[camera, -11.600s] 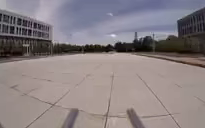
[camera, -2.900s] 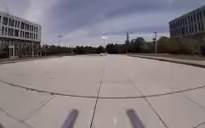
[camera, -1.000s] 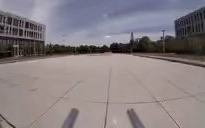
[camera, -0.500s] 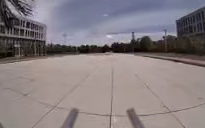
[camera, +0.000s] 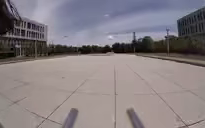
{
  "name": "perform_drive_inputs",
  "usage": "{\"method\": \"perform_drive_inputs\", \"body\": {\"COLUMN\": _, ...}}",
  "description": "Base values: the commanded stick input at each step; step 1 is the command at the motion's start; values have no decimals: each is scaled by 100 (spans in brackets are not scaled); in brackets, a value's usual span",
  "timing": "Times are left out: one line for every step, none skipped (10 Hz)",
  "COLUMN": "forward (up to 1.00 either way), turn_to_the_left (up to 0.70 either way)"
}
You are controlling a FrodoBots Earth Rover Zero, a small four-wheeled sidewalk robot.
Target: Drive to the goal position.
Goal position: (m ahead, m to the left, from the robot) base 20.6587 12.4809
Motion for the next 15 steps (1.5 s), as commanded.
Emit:
{"method": "perform_drive_inputs", "body": {"forward": 50, "turn_to_the_left": 0}}
{"method": "perform_drive_inputs", "body": {"forward": 50, "turn_to_the_left": 0}}
{"method": "perform_drive_inputs", "body": {"forward": 50, "turn_to_the_left": 0}}
{"method": "perform_drive_inputs", "body": {"forward": 50, "turn_to_the_left": 0}}
{"method": "perform_drive_inputs", "body": {"forward": 50, "turn_to_the_left": 0}}
{"method": "perform_drive_inputs", "body": {"forward": 50, "turn_to_the_left": 0}}
{"method": "perform_drive_inputs", "body": {"forward": 50, "turn_to_the_left": 0}}
{"method": "perform_drive_inputs", "body": {"forward": 50, "turn_to_the_left": 0}}
{"method": "perform_drive_inputs", "body": {"forward": 50, "turn_to_the_left": 0}}
{"method": "perform_drive_inputs", "body": {"forward": 50, "turn_to_the_left": 0}}
{"method": "perform_drive_inputs", "body": {"forward": 50, "turn_to_the_left": 0}}
{"method": "perform_drive_inputs", "body": {"forward": 50, "turn_to_the_left": 0}}
{"method": "perform_drive_inputs", "body": {"forward": 50, "turn_to_the_left": 0}}
{"method": "perform_drive_inputs", "body": {"forward": 50, "turn_to_the_left": 0}}
{"method": "perform_drive_inputs", "body": {"forward": 50, "turn_to_the_left": 0}}
